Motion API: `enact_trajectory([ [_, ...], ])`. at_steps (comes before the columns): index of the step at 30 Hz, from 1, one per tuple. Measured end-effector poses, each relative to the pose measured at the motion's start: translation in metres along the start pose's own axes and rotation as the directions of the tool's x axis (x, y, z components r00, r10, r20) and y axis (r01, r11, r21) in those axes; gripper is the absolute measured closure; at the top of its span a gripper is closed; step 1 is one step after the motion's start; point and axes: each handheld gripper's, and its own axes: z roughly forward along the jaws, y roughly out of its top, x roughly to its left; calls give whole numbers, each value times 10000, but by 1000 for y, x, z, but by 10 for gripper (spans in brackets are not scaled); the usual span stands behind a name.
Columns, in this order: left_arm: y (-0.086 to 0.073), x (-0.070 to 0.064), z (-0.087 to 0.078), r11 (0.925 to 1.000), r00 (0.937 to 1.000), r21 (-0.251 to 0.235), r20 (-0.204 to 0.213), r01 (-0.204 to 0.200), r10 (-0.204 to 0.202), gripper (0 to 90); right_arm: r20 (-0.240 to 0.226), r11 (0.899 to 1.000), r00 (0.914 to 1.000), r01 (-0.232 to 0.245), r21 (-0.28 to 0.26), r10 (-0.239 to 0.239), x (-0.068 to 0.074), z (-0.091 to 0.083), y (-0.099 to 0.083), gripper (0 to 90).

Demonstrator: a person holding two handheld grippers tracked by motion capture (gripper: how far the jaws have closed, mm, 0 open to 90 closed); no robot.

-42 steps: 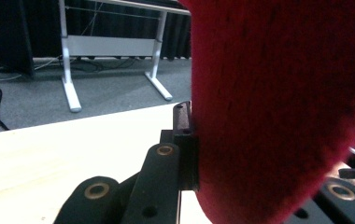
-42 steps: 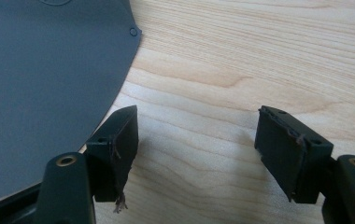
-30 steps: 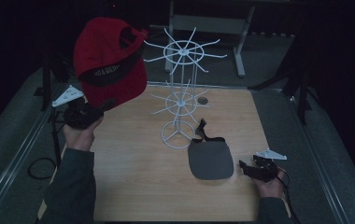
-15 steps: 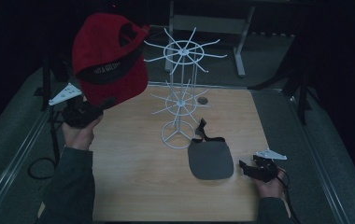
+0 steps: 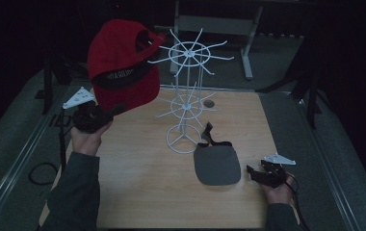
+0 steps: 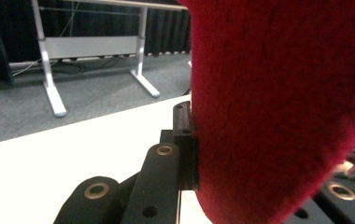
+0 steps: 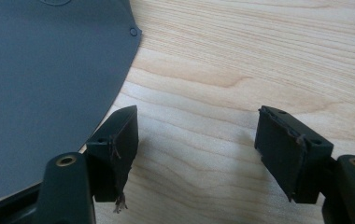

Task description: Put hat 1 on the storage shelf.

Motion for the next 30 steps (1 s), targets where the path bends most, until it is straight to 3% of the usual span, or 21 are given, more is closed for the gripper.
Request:
enact_trajectory([
  [15, -22, -1, 12, 9933, 9962, 1092, -739, -369, 452, 854, -2, 10000, 10000, 1, -2, -1, 0, 0, 0, 302],
  [24, -49, 1, 20, 9870, 9958, 1607, -891, -41, 187, 851, 2, 10000, 10000, 25, 6, -25, 0, 0, 0, 302],
  [30, -63, 1, 28, 9798, 9956, 2002, -912, -44, 231, 847, 1, 10000, 10000, 1, 10, -1, 0, 0, 0, 302],
])
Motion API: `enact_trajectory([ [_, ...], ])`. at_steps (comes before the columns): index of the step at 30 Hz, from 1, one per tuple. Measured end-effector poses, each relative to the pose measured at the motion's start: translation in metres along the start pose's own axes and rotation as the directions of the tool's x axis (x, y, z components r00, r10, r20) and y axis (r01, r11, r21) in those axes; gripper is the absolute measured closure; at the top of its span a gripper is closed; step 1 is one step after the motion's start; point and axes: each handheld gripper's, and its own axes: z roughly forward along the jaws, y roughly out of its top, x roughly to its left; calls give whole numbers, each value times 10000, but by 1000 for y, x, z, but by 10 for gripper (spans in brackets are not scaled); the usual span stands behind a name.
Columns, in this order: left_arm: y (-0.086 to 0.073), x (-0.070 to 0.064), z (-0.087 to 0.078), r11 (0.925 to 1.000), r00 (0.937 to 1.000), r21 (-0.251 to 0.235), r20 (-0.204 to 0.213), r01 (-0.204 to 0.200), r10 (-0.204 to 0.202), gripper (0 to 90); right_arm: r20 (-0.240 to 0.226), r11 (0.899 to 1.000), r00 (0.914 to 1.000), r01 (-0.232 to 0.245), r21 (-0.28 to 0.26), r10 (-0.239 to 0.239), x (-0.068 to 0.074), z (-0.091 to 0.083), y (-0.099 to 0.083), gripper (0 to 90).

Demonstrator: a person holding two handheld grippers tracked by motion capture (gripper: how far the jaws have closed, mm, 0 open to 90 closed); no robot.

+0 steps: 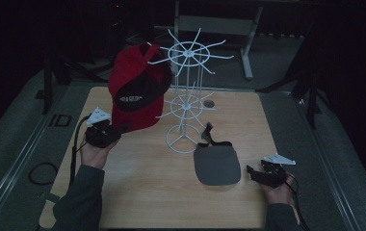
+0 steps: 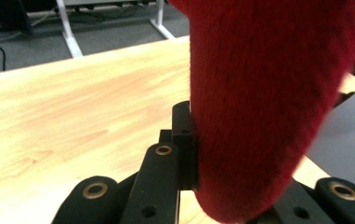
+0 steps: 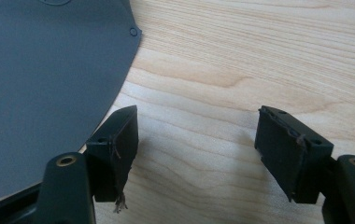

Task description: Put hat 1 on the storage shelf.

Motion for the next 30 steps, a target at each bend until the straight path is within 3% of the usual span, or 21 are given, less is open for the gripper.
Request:
enact_trajectory([
  [3, -5, 0, 3, 9999, 9998, -45, 91, 159, -159, 844, 1, 10000, 10000, 11, -2, -11, 0, 0, 0, 301],
  [9, -14, -2, 7, 10000, 9999, -5, 162, 39, -39, 808, 0, 10000, 10000, 13, -3, -13, 0, 0, 0, 301],
  [11, -15, -2, 8, 10000, 9999, 23, 121, 22, -22, 761, 0, 10000, 10000, 14, -2, -14, 0, 0, 0, 301],
  [12, -15, -3, 8, 10000, 10000, 58, 63, -38, 38, 695, 0, 10000, 10000, 15, -2, -15, 0, 0, 0, 302],
  [19, -21, -4, 9, 9998, 9999, 134, 38, -133, 132, 530, 0, 10000, 10000, 10, -3, -10, 0, 0, 0, 301],
  [30, -33, -2, 8, 9998, 9998, 95, -109, 146, -145, 453, -6, 10000, 10000, 3, -6, -3, 0, 0, 0, 302],
])
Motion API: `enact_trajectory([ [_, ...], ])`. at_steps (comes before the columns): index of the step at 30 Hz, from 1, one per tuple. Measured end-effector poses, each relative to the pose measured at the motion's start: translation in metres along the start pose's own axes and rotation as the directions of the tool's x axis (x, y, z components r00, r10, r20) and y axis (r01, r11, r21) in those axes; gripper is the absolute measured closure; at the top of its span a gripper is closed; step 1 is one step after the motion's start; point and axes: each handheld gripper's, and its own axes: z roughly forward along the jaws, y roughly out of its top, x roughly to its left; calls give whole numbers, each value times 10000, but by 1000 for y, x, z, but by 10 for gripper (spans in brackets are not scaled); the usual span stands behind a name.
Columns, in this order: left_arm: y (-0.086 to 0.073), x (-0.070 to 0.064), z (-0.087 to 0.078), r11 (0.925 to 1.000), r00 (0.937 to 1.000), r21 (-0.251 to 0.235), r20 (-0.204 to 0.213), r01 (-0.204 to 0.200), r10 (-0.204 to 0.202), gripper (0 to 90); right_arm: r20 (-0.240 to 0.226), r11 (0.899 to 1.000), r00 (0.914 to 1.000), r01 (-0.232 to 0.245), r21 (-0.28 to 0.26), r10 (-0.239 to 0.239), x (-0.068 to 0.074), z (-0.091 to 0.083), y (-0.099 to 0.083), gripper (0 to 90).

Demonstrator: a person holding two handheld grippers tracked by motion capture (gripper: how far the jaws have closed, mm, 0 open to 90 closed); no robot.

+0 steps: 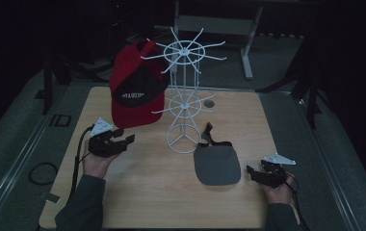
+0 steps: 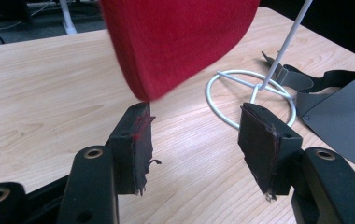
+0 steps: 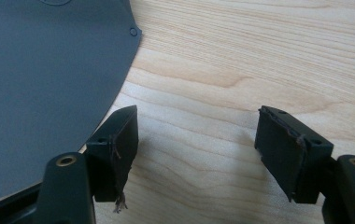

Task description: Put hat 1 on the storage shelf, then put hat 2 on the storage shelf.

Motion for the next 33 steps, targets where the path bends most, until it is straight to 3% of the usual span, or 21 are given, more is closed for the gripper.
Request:
enact_trajectory([
  [17, -23, 1, 6, 9994, 9992, 332, -391, 82, -69, 452, 10, 10000, 10000, 15, -7, -15, 0, 0, 0, 302],
  [28, -38, -9, 18, 9938, 9948, 901, -723, -645, 711, 452, 20, 10000, 10000, 1, -4, -1, 0, 0, 0, 308],
  [33, -43, -9, 21, 9928, 9927, 948, -887, -728, 813, 451, 77, 9999, 10000, -21, -100, 22, 0, -1, 0, 415],
])
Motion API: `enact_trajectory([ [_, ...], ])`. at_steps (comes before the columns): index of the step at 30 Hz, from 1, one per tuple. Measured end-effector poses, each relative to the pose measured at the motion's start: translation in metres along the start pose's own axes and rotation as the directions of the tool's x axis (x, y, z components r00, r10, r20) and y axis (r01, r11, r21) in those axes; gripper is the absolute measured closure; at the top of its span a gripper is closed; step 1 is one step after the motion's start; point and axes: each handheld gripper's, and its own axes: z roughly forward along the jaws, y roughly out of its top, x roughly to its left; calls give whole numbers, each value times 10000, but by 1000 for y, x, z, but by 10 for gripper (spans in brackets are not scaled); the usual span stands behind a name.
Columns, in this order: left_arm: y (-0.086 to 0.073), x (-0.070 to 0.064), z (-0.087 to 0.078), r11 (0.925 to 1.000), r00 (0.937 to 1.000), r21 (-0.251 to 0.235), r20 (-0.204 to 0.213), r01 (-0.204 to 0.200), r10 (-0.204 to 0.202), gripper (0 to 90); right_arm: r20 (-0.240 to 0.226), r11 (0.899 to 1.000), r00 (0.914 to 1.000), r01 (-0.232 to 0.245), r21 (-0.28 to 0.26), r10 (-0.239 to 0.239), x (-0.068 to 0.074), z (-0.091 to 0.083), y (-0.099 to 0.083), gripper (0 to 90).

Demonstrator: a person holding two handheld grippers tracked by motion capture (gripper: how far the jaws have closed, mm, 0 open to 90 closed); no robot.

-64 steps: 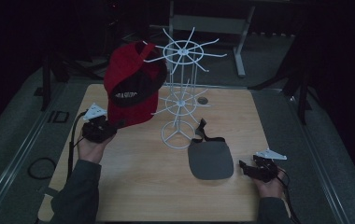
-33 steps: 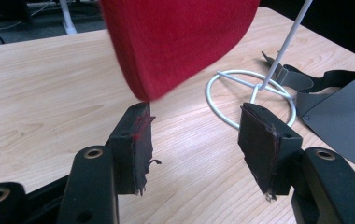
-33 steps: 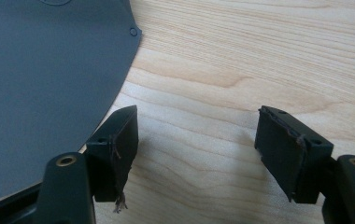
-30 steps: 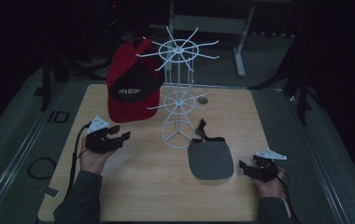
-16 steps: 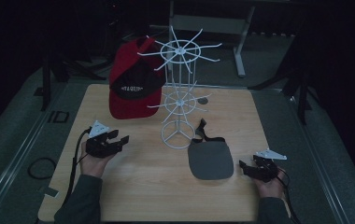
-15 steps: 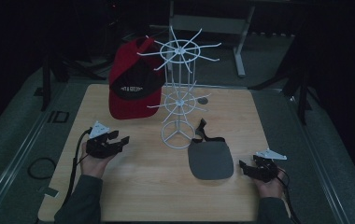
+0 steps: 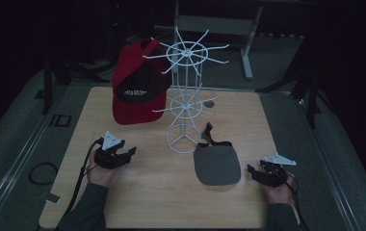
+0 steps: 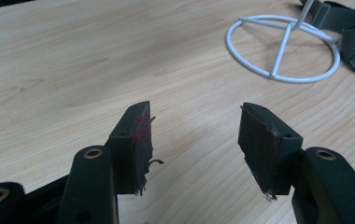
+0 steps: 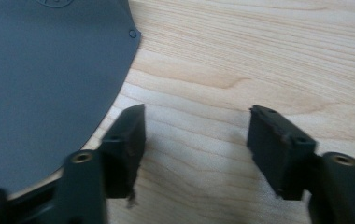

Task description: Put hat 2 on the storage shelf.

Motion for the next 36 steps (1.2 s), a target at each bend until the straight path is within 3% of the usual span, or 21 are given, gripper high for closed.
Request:
enact_trajectory([
  [3, -5, 1, 3, 9998, 9999, 186, -113, -35, 37, 451, 136, 9999, 9998, -116, 33, 116, 0, -2, 1, 547],
  [6, -8, 3, 4, 9995, 9999, 310, -171, 17, -12, 451, 148, 9996, 9997, -183, 199, 180, -1, -3, 4, 768],
  [8, -9, 3, 4, 9996, 9998, 267, -183, 16, -11, 451, 205, 9998, 9998, 80, 182, -83, 1, -5, 7, 898],
  [16, -11, 0, 6, 9991, 9997, 424, -232, -42, 52, 453, 147, 9947, 9946, 1024, -2, -1024, 18, -4, 25, 900],
  [29, -13, 0, 5, 9988, 9996, 495, -285, 38, -24, 453, -439, 9863, 9863, 1568, -513, -1591, 44, 13, 79, 900],
  [36, -13, 1, 4, 9989, 9996, 463, -276, 84, -71, 453, -647, 9847, 9832, 1677, -475, -1705, 53, 28, 96, 900],
])
